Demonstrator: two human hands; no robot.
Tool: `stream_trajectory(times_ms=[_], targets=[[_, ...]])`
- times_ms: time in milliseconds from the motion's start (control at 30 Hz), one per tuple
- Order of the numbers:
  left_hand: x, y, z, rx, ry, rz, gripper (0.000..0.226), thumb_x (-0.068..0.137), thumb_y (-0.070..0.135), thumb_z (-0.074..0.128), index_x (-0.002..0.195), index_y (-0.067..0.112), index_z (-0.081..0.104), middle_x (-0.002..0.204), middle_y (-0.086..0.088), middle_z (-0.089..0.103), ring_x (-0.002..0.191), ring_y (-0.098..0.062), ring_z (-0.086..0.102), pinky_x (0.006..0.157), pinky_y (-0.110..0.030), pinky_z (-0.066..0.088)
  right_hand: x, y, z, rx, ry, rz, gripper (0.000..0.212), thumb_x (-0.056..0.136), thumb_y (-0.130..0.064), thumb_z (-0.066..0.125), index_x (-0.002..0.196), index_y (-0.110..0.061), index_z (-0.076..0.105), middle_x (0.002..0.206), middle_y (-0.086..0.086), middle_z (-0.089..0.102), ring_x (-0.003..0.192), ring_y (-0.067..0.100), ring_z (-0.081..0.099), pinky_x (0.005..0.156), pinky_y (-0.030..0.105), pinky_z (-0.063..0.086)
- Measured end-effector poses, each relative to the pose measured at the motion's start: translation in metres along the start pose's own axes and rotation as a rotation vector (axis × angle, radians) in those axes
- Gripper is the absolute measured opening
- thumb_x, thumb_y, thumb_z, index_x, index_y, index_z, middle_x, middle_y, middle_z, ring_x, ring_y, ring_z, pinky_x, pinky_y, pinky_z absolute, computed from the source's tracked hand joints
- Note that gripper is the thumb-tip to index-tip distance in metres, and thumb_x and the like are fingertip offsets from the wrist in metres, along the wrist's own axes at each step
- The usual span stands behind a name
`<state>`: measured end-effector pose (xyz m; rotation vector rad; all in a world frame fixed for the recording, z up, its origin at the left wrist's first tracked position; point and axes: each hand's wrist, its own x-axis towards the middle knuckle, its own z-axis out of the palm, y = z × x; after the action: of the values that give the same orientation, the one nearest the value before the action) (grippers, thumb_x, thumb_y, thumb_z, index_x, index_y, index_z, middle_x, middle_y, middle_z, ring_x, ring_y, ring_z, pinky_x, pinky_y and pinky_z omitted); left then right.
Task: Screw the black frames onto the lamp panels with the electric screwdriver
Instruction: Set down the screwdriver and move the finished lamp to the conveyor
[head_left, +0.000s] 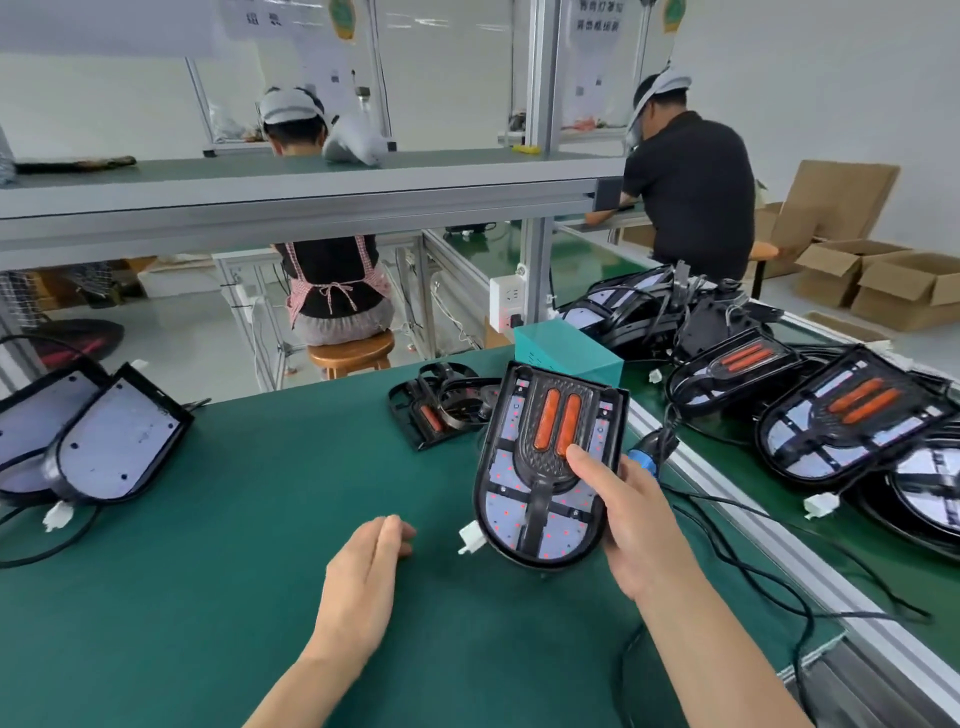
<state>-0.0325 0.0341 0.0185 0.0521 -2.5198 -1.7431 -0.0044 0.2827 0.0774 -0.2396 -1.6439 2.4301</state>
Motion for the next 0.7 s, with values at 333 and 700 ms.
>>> stream_trajectory(times_ms=[333, 700], targets=[[0.004, -0.003, 0.002, 0.005, 0.021, 0.050, 0.037, 0.105, 0.026, 0.043, 0.086, 0.025, 0.074, 0.085, 0.001, 0.074, 0.090, -0.009, 0.067, 0.080, -0.024, 0.046, 0.033, -0.055, -0.083, -0.015, 0.308, -0.165, 0.017, 0.094, -0.019, 0.070, 0.110, -0.019, 0.075, 0.112, 0.002, 0.077, 0.103, 0.019, 0.074, 0.087, 0.037, 0.054], [0.005, -0.001, 0.003, -0.016, 0.055, 0.110, 0.036, 0.102, 0.013, 0.051, 0.078, 0.020, 0.075, 0.080, -0.003, 0.074, 0.075, 0.002, 0.064, 0.066, 0.003, 0.042, 0.081, -0.084, -0.179, -0.127, 0.638, -0.225, 0.078, 0.090, -0.041, 0.075, 0.156, -0.021, 0.037, 0.155, -0.004, 0.045, 0.139, 0.023, 0.045, 0.114, 0.049, 0.036]])
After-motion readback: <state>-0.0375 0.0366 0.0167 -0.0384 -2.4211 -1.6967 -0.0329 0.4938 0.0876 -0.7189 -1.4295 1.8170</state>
